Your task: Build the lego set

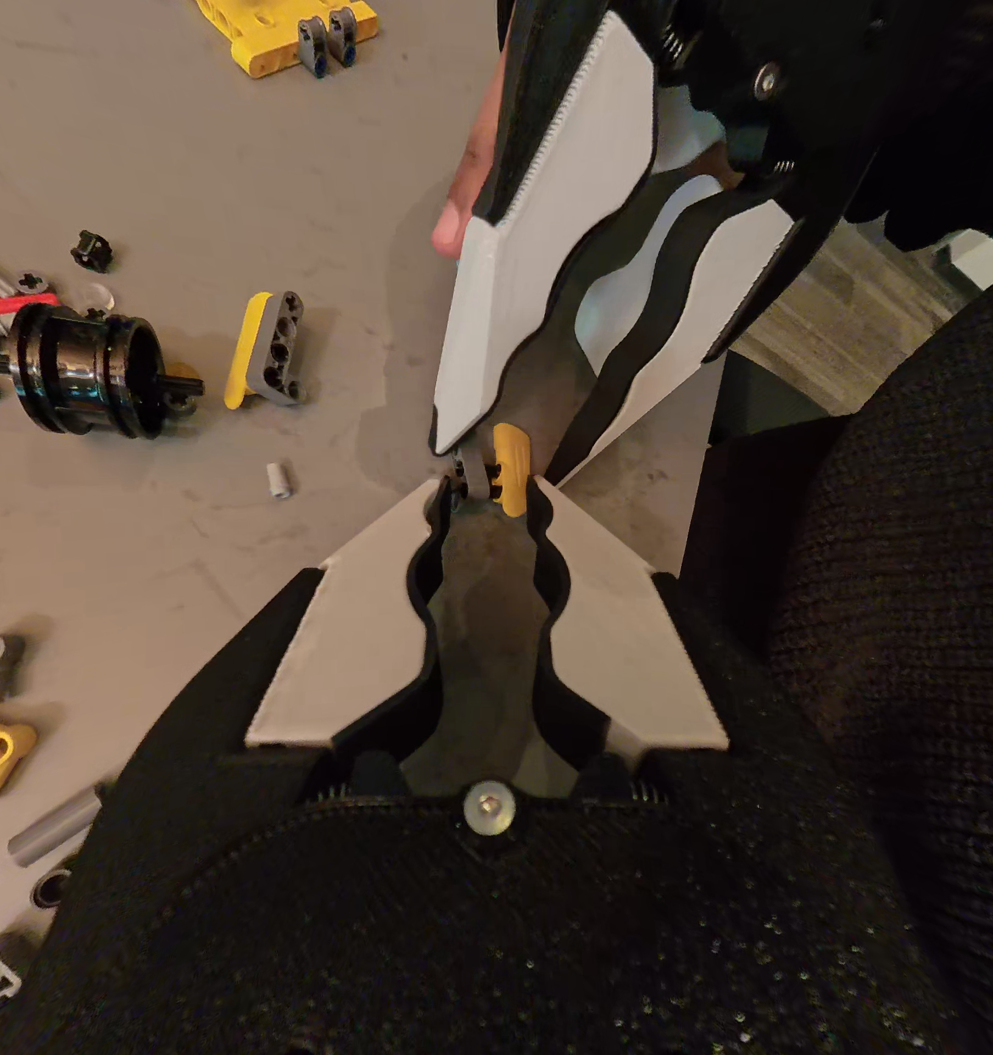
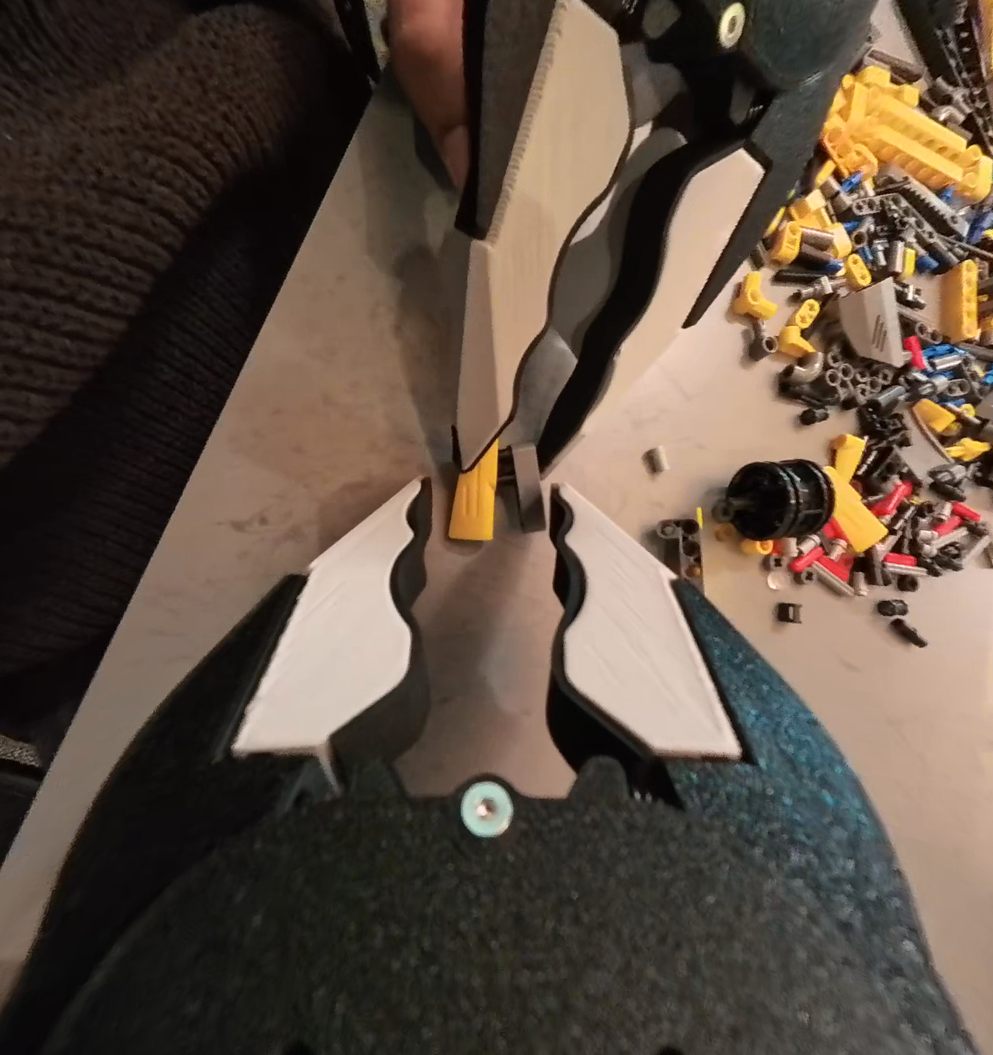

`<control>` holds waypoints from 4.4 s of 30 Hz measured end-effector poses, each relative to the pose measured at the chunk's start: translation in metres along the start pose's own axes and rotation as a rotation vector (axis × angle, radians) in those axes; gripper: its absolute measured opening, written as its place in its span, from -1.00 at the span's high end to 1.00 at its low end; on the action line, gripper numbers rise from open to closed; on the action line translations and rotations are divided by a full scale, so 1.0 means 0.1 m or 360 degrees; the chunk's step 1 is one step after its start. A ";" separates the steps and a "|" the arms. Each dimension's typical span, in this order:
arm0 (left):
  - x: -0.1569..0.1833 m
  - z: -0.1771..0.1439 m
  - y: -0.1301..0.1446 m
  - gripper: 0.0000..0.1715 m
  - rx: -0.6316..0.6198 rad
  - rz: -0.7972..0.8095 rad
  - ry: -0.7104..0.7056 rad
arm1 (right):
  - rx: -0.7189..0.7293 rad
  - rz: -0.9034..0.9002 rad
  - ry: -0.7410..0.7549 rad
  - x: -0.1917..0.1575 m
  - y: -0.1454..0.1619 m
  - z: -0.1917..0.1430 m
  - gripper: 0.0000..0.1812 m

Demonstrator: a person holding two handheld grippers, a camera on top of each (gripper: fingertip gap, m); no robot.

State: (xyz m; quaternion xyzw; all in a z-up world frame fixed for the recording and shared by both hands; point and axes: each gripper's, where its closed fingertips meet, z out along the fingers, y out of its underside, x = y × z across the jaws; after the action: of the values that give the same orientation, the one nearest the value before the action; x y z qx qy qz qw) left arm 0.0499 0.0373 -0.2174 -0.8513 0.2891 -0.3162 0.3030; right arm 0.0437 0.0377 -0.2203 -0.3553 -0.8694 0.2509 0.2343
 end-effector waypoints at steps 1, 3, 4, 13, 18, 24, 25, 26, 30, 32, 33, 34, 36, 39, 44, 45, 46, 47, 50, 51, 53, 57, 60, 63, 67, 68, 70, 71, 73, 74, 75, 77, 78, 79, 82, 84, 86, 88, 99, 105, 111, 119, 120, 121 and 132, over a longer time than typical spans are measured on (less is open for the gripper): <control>0.00 0.00 0.00 0.73 -0.0001 0.0006 -0.0003 | -0.0002 -0.0004 -0.0018 -0.01 0.00 0.00 0.58; 0.01 0.00 0.00 0.71 -0.0004 0.0010 0.0006 | -0.0008 -0.0010 -0.0039 -0.03 0.00 0.01 0.60; 0.02 0.00 0.00 0.70 -0.0003 0.0010 0.0014 | -0.0012 -0.0007 -0.0054 -0.03 0.00 0.01 0.63; 0.08 -0.03 0.02 0.55 0.0025 0.0233 -0.0124 | -0.0028 0.0067 0.0000 0.00 -0.01 0.03 0.66; 0.03 -0.03 0.03 0.73 0.0006 0.0273 -0.0205 | -0.0094 0.0081 -0.0021 -0.01 0.00 0.04 0.67; 0.02 -0.02 0.03 0.72 0.0000 0.0269 -0.0200 | -0.0094 0.0097 -0.0046 -0.01 0.00 0.04 0.68; 0.03 -0.02 0.03 0.68 -0.0001 0.0270 -0.0196 | -0.0082 0.0099 -0.0053 -0.01 -0.01 0.03 0.74; 0.02 -0.03 0.03 0.79 0.0002 0.0272 -0.0203 | -0.0005 0.0088 -0.0042 0.00 -0.09 -0.01 0.99; 0.02 -0.03 0.01 0.85 0.0020 0.0293 -0.0225 | -0.0044 0.0014 0.0009 0.02 -0.09 0.00 0.99; 0.01 -0.03 0.01 0.85 0.0022 0.0283 -0.0227 | -0.0066 0.0036 0.0022 0.04 -0.08 0.01 0.97; 0.01 -0.03 0.01 0.84 0.0020 0.0276 -0.0221 | -0.0085 0.0041 0.0035 0.04 -0.06 0.02 0.92; 0.00 -0.02 0.04 0.79 -0.0007 0.0268 -0.0214 | -0.0098 0.0040 0.0046 0.05 -0.04 0.02 0.82; 0.01 0.00 0.07 0.71 -0.0045 0.0260 -0.0195 | -0.0126 0.0037 0.0079 0.06 0.00 0.03 0.73; 0.03 -0.01 0.08 0.59 -0.0042 0.0254 -0.0156 | -0.0119 0.0087 0.0096 0.07 0.02 0.01 0.64; 0.01 -0.11 0.06 0.53 0.0031 0.0222 -0.0162 | -0.0083 0.0107 0.0166 0.08 0.02 -0.05 0.61; 0.02 -0.13 0.04 0.55 0.0056 0.0225 -0.0153 | -0.0067 0.0094 0.0172 0.07 0.00 -0.06 0.64; 0.03 -0.14 0.03 0.59 0.0075 0.0230 -0.0146 | -0.0058 0.0082 0.0173 0.05 -0.02 -0.05 0.66; 0.03 -0.15 0.03 0.63 0.0084 0.0232 -0.0149 | -0.0059 0.0071 0.0174 0.05 -0.02 -0.04 0.67; 0.00 -0.13 0.07 0.65 0.0032 0.0251 -0.0182 | -0.0084 0.0044 0.0153 0.02 -0.01 0.01 0.74; -0.01 -0.12 0.10 0.66 0.0006 0.0260 -0.0200 | -0.0066 0.0040 0.0158 0.03 -0.02 0.01 0.83; -0.02 -0.11 0.13 0.70 -0.0025 0.0283 -0.0215 | -0.0082 0.0024 0.0170 0.04 -0.01 0.01 0.92; -0.02 -0.12 0.14 0.74 -0.0025 0.0276 -0.0217 | -0.0127 0.0042 0.0169 0.02 0.06 -0.03 0.92; -0.02 -0.14 0.11 0.74 0.0012 0.0257 -0.0196 | -0.0171 0.0067 0.0198 0.01 0.14 -0.10 0.92; -0.03 -0.16 0.10 0.76 0.0029 0.0246 -0.0198 | -0.0209 0.0088 0.0225 -0.02 0.22 -0.16 0.89; -0.05 -0.16 0.11 0.84 0.0021 0.0238 -0.0221 | -0.0203 0.0131 0.0205 -0.11 0.24 -0.21 0.78; -0.05 -0.16 0.11 0.84 0.0021 0.0235 -0.0215 | -0.0200 0.0143 0.0199 -0.12 0.24 -0.22 0.76; -0.05 -0.16 0.11 0.84 0.0024 0.0211 -0.0189 | -0.0204 0.0162 0.0214 -0.11 0.24 -0.23 0.70; -0.06 -0.17 0.10 0.84 0.0030 0.0186 -0.0179 | -0.0206 0.0172 0.0218 -0.11 0.25 -0.24 0.68; -0.09 -0.17 0.10 0.84 0.0037 0.0093 -0.0149 | -0.0206 0.0187 0.0223 -0.10 0.25 -0.23 0.65; -0.09 -0.17 0.10 0.84 0.0038 0.0030 -0.0105 | -0.0200 0.0187 0.0227 -0.09 0.24 -0.23 0.63; -0.10 -0.18 0.09 0.84 0.0047 -0.0038 -0.0067 | -0.0192 0.0186 0.0234 -0.09 0.23 -0.23 0.61; -0.15 -0.19 0.07 0.84 0.0065 -0.0153 -0.0032 | -0.0161 0.0179 0.0253 -0.06 0.18 -0.21 0.60; -0.18 -0.20 0.07 0.84 0.0075 -0.0200 -0.0038 | -0.0143 0.0174 0.0263 -0.04 0.15 -0.20 0.60; -0.22 -0.20 0.06 0.81 0.0079 -0.0238 -0.0046 | -0.0130 0.0170 0.0279 -0.02 0.13 -0.19 0.60; -0.24 -0.21 0.06 0.82 0.0090 -0.0305 -0.0016 | -0.0109 0.0159 0.0311 0.06 0.08 -0.16 0.59; -0.19 -0.22 0.05 0.83 0.0102 -0.0329 0.0056 | -0.0075 0.0155 0.0327 0.12 0.03 -0.14 0.59; -0.08 -0.23 -0.01 0.83 0.0162 -0.0399 0.0225 | -0.0027 0.0145 0.0336 0.17 -0.04 -0.12 0.59; 0.00 -0.29 -0.12 0.84 0.0288 -0.0492 0.0389 | 0.0000 0.0102 0.0348 0.20 -0.11 -0.09 0.60; -0.14 -0.43 -0.28 0.50 0.0549 -0.0580 0.0317 | -0.0177 0.0110 0.0403 0.35 0.06 -0.05 0.91; -0.10 -0.27 -0.19 0.49 0.0356 -0.0335 0.0094 | -0.0134 0.0660 -0.0039 0.19 0.13 -0.04 0.91; -0.10 -0.16 -0.13 0.51 0.0230 -0.0245 0.0004 | -0.0193 0.0634 -0.0041 0.19 0.18 -0.03 0.73; -0.10 -0.15 -0.13 0.56 0.0225 -0.0226 -0.0001 | -0.0188 0.0626 0.0052 0.24 0.22 -0.14 0.76; -0.10 -0.14 -0.13 0.56 0.0218 -0.0225 -0.0001 | -0.0190 0.0627 0.0051 0.23 0.22 -0.15 0.76; -0.10 -0.13 -0.12 0.56 0.0208 -0.0222 -0.0003 | -0.0196 0.0626 0.0056 0.23 0.22 -0.15 0.75; -0.09 -0.13 -0.13 0.57 0.0209 -0.0181 -0.0029 | -0.0242 0.0539 0.0135 0.23 0.22 -0.20 0.75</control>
State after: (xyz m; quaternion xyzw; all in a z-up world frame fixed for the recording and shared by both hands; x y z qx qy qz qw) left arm 0.0391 0.0476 -0.2038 -0.8474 0.2161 -0.3434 0.3424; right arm 0.0513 0.0733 -0.2130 -0.5236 -0.8029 0.2051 0.1977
